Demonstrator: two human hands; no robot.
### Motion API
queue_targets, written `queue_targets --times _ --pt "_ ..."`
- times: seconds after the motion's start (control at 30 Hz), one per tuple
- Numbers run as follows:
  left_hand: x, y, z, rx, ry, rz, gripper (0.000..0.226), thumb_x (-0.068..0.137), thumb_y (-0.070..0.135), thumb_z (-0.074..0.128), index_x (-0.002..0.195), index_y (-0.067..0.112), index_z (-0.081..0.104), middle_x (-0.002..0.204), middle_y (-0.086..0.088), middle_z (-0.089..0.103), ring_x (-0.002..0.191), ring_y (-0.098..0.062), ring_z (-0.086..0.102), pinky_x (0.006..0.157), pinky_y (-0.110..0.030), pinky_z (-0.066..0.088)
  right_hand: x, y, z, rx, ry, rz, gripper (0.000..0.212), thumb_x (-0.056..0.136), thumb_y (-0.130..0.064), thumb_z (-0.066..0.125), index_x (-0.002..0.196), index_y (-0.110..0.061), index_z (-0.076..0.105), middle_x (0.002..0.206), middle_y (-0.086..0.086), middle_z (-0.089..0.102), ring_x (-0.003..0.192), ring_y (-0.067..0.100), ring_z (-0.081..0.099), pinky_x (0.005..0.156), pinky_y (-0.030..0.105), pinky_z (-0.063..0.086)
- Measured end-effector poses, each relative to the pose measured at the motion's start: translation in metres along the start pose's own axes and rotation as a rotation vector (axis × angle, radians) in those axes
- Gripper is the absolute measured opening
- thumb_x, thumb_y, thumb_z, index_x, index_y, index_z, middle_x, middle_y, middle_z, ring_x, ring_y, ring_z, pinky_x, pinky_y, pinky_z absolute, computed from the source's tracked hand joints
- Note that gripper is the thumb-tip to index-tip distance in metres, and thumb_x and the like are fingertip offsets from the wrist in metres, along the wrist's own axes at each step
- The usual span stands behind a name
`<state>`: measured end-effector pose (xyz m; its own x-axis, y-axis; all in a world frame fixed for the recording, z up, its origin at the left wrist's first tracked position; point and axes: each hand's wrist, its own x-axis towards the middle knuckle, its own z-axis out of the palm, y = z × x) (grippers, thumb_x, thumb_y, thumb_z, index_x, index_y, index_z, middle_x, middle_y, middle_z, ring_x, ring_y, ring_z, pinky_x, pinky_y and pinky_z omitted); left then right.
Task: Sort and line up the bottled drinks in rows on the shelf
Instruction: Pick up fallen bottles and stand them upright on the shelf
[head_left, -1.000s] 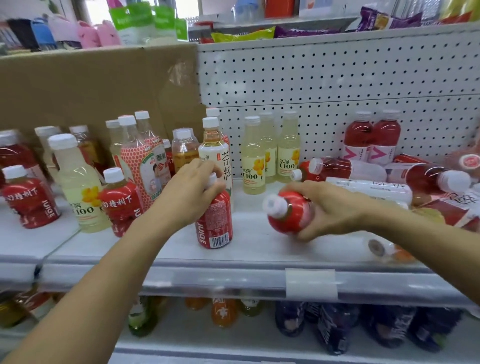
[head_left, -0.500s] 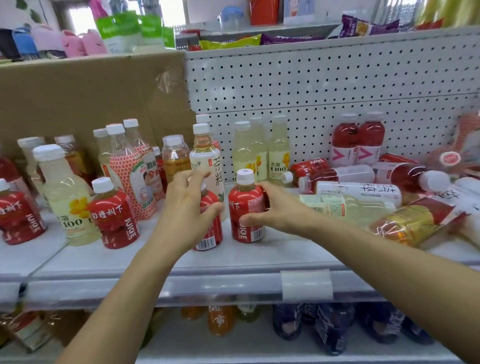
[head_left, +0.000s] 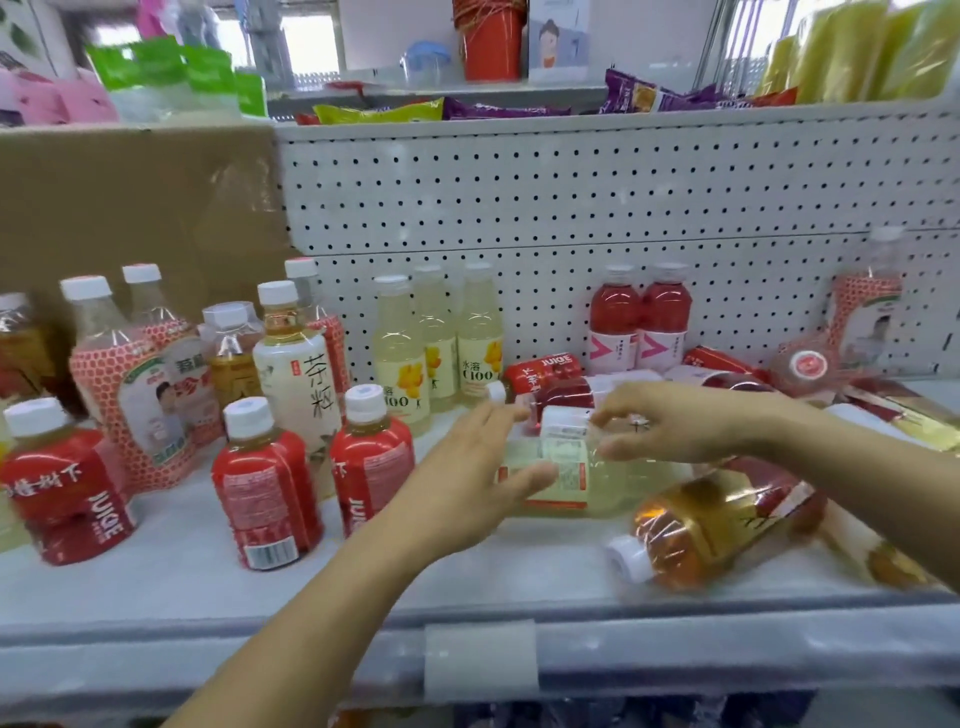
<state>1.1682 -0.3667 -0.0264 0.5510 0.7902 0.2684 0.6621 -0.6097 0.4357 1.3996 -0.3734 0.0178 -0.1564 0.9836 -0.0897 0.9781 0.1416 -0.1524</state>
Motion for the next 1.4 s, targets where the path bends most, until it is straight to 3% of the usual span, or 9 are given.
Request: queue_targets --times 0.2,0.33,0.43,0.5,0.63,0.9,1.07,1.3,1.4 --pt "0.065 0.004 0.013 0.068 -0.018 -0.257 0.046 0.098 0.063 0.033 0.105 0.025 0.058 0.100 0.005 0.066 0.092 -0.017 0.063 0.085 -0.041 0.055 0.024 0.030 -0.014 -0.086 -0.074 -0.140 0.030 0.097 -0.050 0.050 0.109 -0.027 0.064 0.106 -0.011 0.065 0.095 0.010 0.061 0.088 0.034 0.051" --pt "0.112 0.002 0.006 -0.074 0.025 -0.457 0.027 0.105 0.040 0.042 0.118 0.018 0.052 0.105 0.003 0.059 0.083 -0.009 0.054 0.063 -0.022 0.042 0.061 0.057 -0.036 -0.151 0.020 -0.221 0.022 0.096 -0.032 0.057 0.113 -0.022 0.068 0.107 -0.010 0.068 0.095 0.011 0.064 0.088 0.033 0.053" --pt "0.146 -0.014 0.010 -0.239 0.045 -0.684 0.024 0.105 0.031 0.043 0.114 0.014 0.056 0.098 -0.003 0.057 0.086 -0.015 0.056 0.082 -0.032 0.056 0.095 0.069 -0.041 -0.232 -0.008 -0.219 0.034 0.088 -0.022 0.063 0.122 -0.018 0.061 0.117 0.000 0.064 0.103 0.021 0.062 0.093 0.040 0.052" --pt "0.159 -0.025 0.015 -0.506 0.078 -0.827 0.022 0.103 0.029 0.050 0.112 0.010 0.057 0.089 -0.007 0.059 0.085 -0.021 0.059 0.092 -0.038 0.057 0.114 0.071 -0.037 -0.220 -0.101 -0.216 0.039 0.083 -0.025 0.070 0.121 -0.020 0.060 0.111 -0.002 0.064 0.098 0.020 0.062 0.088 0.036 0.053" --pt "0.165 -0.032 0.019 -1.103 0.131 -0.944 0.019 0.098 0.012 0.058 0.111 -0.001 0.053 0.095 -0.020 0.064 0.078 -0.030 0.067 0.048 -0.036 0.059 0.136 0.066 -0.025 -0.244 -0.217 -0.222 0.057 0.075 -0.038 0.079 0.126 -0.028 0.055 0.117 -0.005 0.061 0.105 0.020 0.058 0.094 0.038 0.048" --pt "0.187 -0.045 0.011 -0.507 0.478 -0.579 0.009 0.088 0.016 0.073 0.091 0.012 0.066 0.082 -0.008 0.069 0.069 -0.025 0.069 0.078 -0.039 0.059 0.142 0.069 -0.016 -0.115 -0.213 -0.234 0.064 0.073 -0.035 0.083 0.127 -0.026 0.050 0.115 -0.006 0.058 0.105 0.018 0.057 0.090 0.032 0.046" --pt "0.204 -0.015 -0.013 0.051 0.317 -0.276 0.021 0.090 0.025 0.070 0.109 0.017 0.069 0.098 -0.005 0.068 0.084 -0.020 0.063 0.073 -0.028 0.047 0.130 0.079 -0.023 0.091 -0.095 -0.270 0.058 0.064 -0.040 0.088 0.110 -0.032 0.054 0.103 -0.013 0.065 0.094 0.011 0.064 0.086 0.031 0.054" --pt "0.214 -0.016 -0.014 -0.041 0.178 -0.226 0.025 0.097 0.021 0.061 0.121 0.017 0.067 0.111 -0.004 0.069 0.086 -0.015 0.063 0.063 -0.022 0.047 0.108 0.097 -0.037 0.578 0.088 -0.272 0.063 0.069 -0.016 0.088 0.111 -0.039 0.049 0.101 -0.015 0.068 0.091 -0.007 0.066 0.085 0.011 0.051" --pt "0.203 -0.018 -0.009 -0.136 0.168 -0.259 0.033 0.101 0.022 0.056 0.134 0.021 0.060 0.118 -0.006 0.066 0.101 -0.020 0.063 0.077 -0.027 0.048 0.117 0.099 -0.032 0.686 0.098 -0.178 0.071 0.060 -0.026 0.091 0.120 -0.028 0.051 0.108 -0.006 0.072 0.101 0.010 0.069 0.097 0.033 0.053"
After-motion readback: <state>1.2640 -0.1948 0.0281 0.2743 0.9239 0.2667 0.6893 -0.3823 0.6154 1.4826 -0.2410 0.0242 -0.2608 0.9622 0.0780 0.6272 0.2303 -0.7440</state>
